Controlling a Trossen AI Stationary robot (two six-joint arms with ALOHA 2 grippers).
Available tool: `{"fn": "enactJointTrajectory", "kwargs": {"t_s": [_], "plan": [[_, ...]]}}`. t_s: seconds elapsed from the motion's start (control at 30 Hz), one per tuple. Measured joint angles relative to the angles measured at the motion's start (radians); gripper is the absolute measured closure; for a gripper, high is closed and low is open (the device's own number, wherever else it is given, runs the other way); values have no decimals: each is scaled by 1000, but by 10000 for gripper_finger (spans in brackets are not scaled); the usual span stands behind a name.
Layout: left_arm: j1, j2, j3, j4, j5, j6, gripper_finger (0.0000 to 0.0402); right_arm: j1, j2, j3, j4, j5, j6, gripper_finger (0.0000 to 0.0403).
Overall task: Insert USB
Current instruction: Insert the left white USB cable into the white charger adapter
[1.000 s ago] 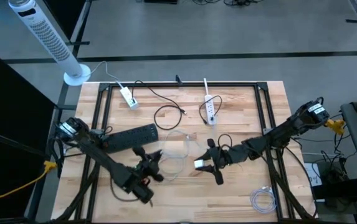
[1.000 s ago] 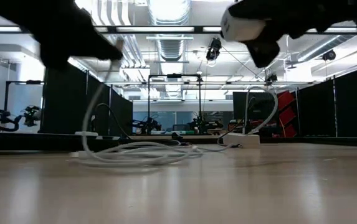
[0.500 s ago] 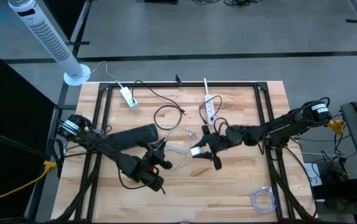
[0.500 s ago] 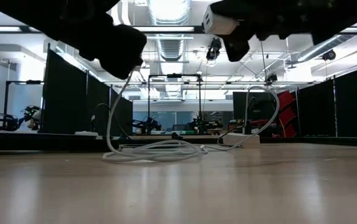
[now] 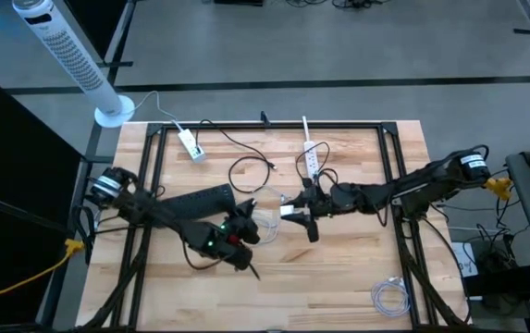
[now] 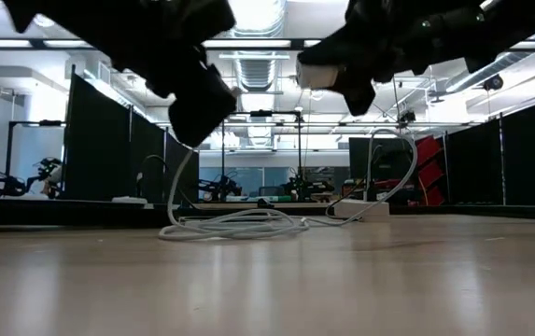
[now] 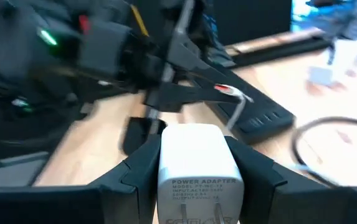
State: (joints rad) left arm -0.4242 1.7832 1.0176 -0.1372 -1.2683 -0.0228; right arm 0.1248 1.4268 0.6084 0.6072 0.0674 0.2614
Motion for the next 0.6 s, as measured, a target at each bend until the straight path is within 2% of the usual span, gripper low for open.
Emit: {"fn": "enactJointTrajectory", "kwargs": {"t_s": [0.13, 0.23, 0.3, 0.37, 0.5, 0.6], "plan": [[23, -1, 0, 96, 47, 170, 384, 32, 15, 50, -60, -24, -50, 262], [23, -4, 0, 93, 53, 198, 384, 55, -18, 57, -57, -116, -82, 262], [20, -6, 0, 95, 67, 198, 384, 58, -62, 56, -58, -127, -92, 262], [17, -7, 0, 107, 138, 197, 384, 58, -101, 49, -84, -117, -105, 262], [17, -7, 0, 206, 346, 176, 384, 57, -153, 41, -144, -121, -125, 262], [17, -4, 0, 301, 439, 124, 384, 57, -183, 41, -151, -122, -124, 262]]}}
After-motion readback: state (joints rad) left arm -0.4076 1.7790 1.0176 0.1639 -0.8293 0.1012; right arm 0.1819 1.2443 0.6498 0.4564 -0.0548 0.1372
